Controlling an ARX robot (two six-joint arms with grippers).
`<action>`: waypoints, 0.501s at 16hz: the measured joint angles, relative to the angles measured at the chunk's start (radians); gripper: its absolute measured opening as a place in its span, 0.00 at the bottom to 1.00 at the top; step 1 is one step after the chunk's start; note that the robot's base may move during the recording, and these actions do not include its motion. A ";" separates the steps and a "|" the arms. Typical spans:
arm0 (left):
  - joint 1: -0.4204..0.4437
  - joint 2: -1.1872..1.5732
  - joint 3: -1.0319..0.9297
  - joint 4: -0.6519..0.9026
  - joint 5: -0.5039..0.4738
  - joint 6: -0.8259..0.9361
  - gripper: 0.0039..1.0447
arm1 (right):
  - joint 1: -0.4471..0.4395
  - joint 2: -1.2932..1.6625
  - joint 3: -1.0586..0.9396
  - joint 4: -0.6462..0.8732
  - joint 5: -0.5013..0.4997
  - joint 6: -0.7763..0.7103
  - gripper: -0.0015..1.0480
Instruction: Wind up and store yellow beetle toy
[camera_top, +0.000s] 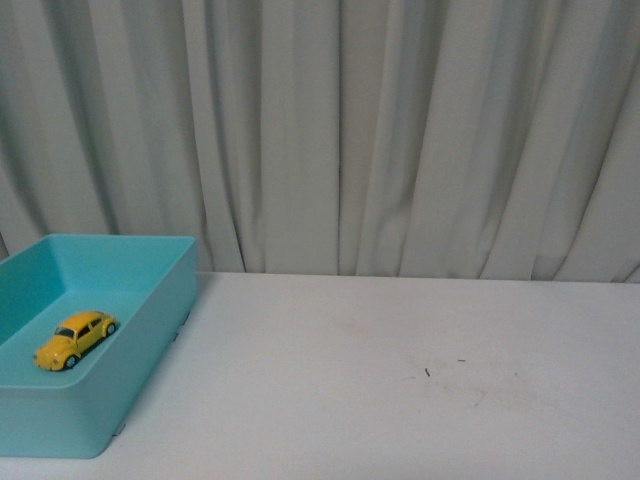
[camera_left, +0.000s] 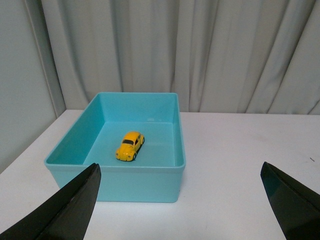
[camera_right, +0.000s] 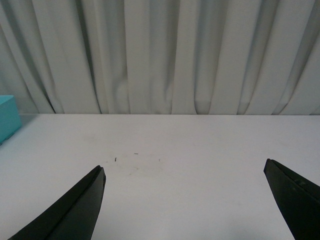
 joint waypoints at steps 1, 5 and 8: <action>0.000 0.000 0.000 0.000 0.000 0.000 0.94 | 0.000 0.000 0.000 0.000 0.000 0.000 0.94; 0.000 0.000 0.000 0.000 0.000 0.000 0.94 | 0.000 0.000 0.000 0.000 0.000 0.000 0.94; 0.000 0.000 0.000 0.000 0.000 0.000 0.94 | 0.000 0.000 0.000 0.000 0.000 0.000 0.94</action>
